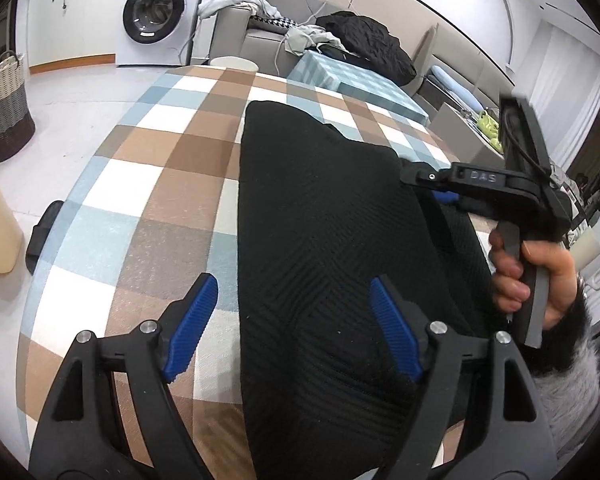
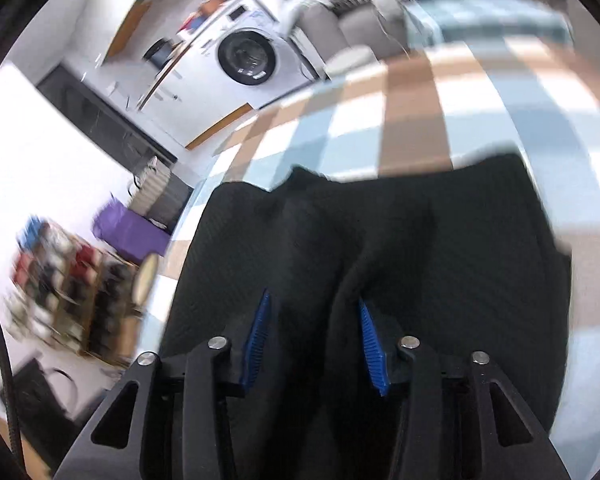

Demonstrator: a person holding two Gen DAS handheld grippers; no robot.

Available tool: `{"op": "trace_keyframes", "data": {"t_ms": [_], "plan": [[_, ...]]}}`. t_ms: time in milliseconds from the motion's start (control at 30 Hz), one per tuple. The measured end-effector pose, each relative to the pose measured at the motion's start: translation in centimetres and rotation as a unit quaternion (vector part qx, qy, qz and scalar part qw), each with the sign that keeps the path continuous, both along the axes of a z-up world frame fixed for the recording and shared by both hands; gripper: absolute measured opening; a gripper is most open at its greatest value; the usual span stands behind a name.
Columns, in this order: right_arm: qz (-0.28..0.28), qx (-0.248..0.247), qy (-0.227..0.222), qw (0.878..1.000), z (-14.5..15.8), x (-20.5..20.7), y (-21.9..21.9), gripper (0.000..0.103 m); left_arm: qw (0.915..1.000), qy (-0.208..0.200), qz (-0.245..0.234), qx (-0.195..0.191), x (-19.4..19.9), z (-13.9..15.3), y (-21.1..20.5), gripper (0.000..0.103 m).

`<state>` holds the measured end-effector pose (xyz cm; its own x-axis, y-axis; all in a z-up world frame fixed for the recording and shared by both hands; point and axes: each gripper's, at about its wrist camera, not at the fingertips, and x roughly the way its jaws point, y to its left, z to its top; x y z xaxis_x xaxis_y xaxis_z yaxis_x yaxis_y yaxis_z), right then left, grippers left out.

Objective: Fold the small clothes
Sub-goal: 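Pinch and adjust the folded strip with the right gripper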

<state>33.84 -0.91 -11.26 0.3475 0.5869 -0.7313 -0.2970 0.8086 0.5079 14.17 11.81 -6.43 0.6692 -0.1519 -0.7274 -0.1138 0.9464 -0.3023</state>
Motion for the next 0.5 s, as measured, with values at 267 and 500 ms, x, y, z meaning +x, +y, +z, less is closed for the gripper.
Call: {"op": "trace_keyframes", "data": {"t_ms": [267,500], "plan": [[0.010,-0.074,-0.033,0.997,0.7,0.8,-0.5,0.008,0.9999,0.003,-0.012,-0.002,0.4,-0.4,-0.8,0.077],[-0.010,0.020,0.029,0.999,-0.9,1.0,-3.5,0.044,0.9999,0.007,-0.011,-0.003,0.5,-0.7,-0.8,0.077]]}}
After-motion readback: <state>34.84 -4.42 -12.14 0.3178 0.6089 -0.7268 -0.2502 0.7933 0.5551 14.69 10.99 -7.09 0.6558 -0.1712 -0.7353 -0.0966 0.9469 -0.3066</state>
